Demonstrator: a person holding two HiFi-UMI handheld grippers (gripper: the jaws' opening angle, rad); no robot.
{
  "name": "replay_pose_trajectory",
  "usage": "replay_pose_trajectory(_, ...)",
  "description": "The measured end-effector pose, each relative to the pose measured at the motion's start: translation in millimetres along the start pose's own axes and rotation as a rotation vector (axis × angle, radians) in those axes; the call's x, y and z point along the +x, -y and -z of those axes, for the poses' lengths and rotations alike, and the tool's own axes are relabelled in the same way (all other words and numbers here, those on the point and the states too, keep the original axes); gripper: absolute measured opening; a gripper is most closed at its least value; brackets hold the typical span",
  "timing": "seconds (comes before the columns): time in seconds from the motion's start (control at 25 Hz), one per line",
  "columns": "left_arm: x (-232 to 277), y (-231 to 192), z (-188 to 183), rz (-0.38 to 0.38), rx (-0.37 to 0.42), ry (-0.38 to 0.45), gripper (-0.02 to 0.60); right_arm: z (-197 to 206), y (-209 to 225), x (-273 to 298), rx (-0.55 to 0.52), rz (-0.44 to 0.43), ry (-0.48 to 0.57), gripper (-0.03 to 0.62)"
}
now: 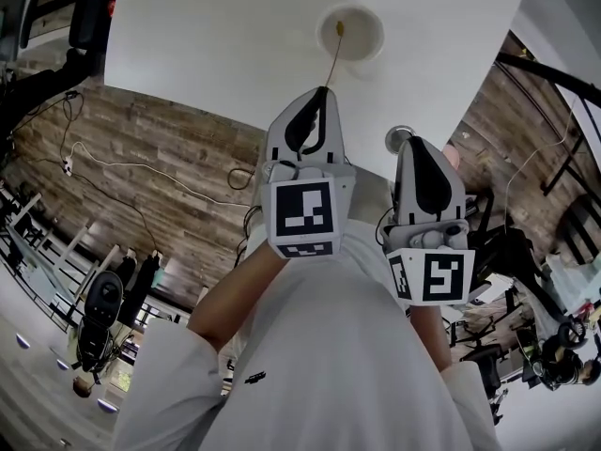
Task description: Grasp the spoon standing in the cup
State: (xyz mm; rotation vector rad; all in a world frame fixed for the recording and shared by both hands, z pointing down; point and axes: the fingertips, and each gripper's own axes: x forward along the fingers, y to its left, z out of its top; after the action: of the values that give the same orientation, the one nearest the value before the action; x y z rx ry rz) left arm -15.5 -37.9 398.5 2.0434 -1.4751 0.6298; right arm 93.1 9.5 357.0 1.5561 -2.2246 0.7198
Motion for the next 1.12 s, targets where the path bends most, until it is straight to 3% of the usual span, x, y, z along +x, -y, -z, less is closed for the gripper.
replay_pose_trajectory(1.12,-107.9,3.0,-63.7,0.181,0.069,0.116,0.000,-66.1,-26.2,-38.2,-0.070,0.081,0.150,0.006)
